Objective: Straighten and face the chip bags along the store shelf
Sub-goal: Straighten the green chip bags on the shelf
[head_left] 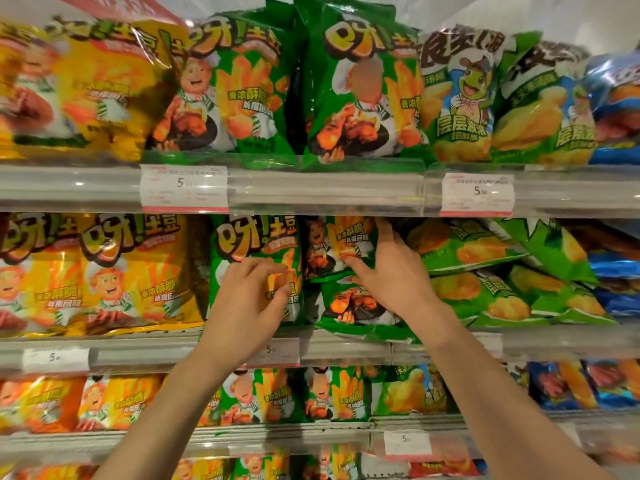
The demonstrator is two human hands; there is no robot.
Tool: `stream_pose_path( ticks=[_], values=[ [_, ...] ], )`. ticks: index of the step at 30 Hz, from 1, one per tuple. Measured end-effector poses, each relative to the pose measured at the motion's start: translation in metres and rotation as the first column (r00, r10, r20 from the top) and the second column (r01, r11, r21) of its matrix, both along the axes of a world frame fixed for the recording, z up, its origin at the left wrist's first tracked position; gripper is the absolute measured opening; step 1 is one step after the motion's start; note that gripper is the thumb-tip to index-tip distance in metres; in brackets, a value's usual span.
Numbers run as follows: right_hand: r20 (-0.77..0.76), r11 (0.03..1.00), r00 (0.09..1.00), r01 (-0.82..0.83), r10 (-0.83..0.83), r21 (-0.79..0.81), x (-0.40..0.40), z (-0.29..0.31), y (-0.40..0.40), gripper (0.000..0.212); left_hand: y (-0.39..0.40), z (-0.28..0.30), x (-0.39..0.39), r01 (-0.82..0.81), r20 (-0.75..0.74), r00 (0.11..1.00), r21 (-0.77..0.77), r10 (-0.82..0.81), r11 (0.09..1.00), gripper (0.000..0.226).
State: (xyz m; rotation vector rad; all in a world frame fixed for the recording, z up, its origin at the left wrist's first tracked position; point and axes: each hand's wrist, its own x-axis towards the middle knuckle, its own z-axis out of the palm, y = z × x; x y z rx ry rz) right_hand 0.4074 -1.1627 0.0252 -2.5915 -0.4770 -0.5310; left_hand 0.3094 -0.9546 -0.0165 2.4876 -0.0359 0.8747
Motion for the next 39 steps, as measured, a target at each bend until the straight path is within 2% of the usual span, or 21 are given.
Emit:
stream_pose_path(
  ticks=[10, 15, 19, 25, 30, 35, 39],
  values=[
    [0.121, 0.999, 0.992, -0.036, 0.032, 0.033, 0.006, -0.003, -0.024, 0.066, -0.008, 0.005, -0.007, -0.008, -0.031, 0.999, 0.011, 0.009, 1.000, 0.033],
    [0.154, 0.983, 0.986, -0.088, 0.063, 0.162, 0.005, -0.008, -0.034, 0.063, -0.028, 0.011, -0.005, 0.036, -0.097, 0.994, -0.190, -0.055, 0.981, 0.039],
    [0.155, 0.967, 0.985, -0.112, 0.078, 0.227, -0.003, -0.012, -0.040, 0.068, -0.045, 0.026, 0.009, 0.035, -0.222, 0.964, -0.430, -0.143, 0.902, 0.059],
    [0.141, 0.927, 0.980, -0.181, 0.141, 0.328, -0.009, -0.016, -0.046, 0.065, -0.063, 0.045, 0.031, -0.039, -0.313, 0.939, -0.506, -0.141, 0.862, 0.075],
    [0.097, 0.916, 0.980, -0.199, 0.176, 0.348, -0.010, -0.015, -0.050, 0.064, -0.073, 0.046, 0.033, -0.027, -0.252, 0.960, -0.517, -0.122, 0.855, 0.078],
    [0.031, 0.890, 0.976, -0.211, 0.218, 0.405, -0.016, -0.003, -0.057, 0.074, -0.077, 0.039, 0.035, 0.037, -0.141, 0.975, -0.658, -0.172, 0.752, 0.076],
    [0.011, 0.881, 0.986, -0.151, 0.164, 0.448, -0.019, 0.005, -0.062, 0.062, -0.071, 0.033, 0.039, 0.034, -0.146, 0.968, -0.731, -0.204, 0.682, 0.078]
  ],
)
